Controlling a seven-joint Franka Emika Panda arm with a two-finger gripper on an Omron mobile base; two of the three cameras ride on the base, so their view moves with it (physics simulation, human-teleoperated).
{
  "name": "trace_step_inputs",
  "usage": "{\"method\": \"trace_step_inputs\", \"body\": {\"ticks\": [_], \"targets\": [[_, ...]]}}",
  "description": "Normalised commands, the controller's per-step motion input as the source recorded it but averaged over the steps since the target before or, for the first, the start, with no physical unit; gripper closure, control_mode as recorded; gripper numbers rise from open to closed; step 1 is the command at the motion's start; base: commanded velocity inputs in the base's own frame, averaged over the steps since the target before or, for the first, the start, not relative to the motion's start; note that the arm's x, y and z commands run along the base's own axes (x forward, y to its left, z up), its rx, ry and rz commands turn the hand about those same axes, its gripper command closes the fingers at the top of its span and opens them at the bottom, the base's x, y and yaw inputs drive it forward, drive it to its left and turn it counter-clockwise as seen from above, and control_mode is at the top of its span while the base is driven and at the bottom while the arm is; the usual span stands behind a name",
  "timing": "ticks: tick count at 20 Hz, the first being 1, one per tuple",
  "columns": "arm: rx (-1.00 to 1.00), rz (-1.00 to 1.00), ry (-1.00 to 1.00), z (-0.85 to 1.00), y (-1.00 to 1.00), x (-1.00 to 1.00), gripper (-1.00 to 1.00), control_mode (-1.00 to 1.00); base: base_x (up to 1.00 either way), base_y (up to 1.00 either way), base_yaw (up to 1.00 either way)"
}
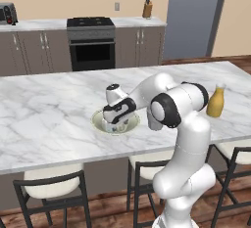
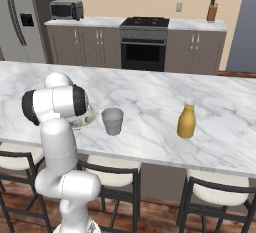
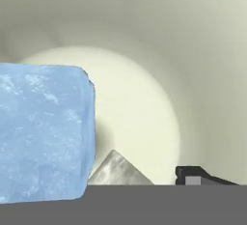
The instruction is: There are two ice cubes in the ice bowl. Place both ice cubes in the glass cup.
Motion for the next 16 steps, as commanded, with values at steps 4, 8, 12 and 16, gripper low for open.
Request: {"method": "trace_step_inputs", "body": {"ticks": [4,8,12,16], "targets": [[0.00,0.00,0.01,-0.02,0.01,-0.01,1.00,-1.00,0.00,0.00,0.00],[0.00,0.00,-0.08,0.05,-0.03,-0.34,1.00,-1.00,0.00,0.00,0.00],[0.02,-0.10,-0.14,0.48,-0.36,-0.66,1.00,-1.00,0.00,0.00,0.00],[0.13,-0.22,-0.15,0.89,-0.77,-0.51,1.00,-1.00,0.00,0.00,0.00]]}}
